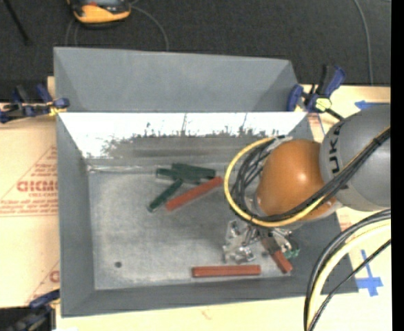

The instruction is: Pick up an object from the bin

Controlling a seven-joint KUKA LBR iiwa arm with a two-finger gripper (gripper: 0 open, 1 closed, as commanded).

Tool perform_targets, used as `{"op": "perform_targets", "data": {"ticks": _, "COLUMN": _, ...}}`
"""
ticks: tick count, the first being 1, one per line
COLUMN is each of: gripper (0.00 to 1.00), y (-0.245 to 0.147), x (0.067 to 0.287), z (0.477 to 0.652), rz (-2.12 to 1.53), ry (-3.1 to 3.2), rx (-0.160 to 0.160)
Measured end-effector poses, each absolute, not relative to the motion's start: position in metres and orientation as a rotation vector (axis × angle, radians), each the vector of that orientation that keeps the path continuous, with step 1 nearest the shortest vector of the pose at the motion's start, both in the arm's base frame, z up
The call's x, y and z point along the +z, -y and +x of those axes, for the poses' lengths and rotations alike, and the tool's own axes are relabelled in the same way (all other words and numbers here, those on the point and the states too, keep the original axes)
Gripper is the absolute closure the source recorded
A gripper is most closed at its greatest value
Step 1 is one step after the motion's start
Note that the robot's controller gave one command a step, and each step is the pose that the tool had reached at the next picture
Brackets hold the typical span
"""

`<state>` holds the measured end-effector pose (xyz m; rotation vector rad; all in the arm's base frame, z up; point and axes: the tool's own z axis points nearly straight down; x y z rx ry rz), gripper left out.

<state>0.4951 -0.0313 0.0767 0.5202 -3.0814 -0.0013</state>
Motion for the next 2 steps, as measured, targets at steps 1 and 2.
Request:
{"op": "perform_targets", "data": {"ticks": 1, "gripper": 1.00, "y": 0.041, "x": 0.104, "z": 0.494, "rz": 0.398, "ry": 3.115, "rx": -0.005}}
{"op": "perform_targets", "data": {"ticks": 2, "gripper": 0.00, "y": 0.065, "x": 0.151, "z": 0.518, "rz": -0.013, "ry": 3.145, "rx": 0.000}}
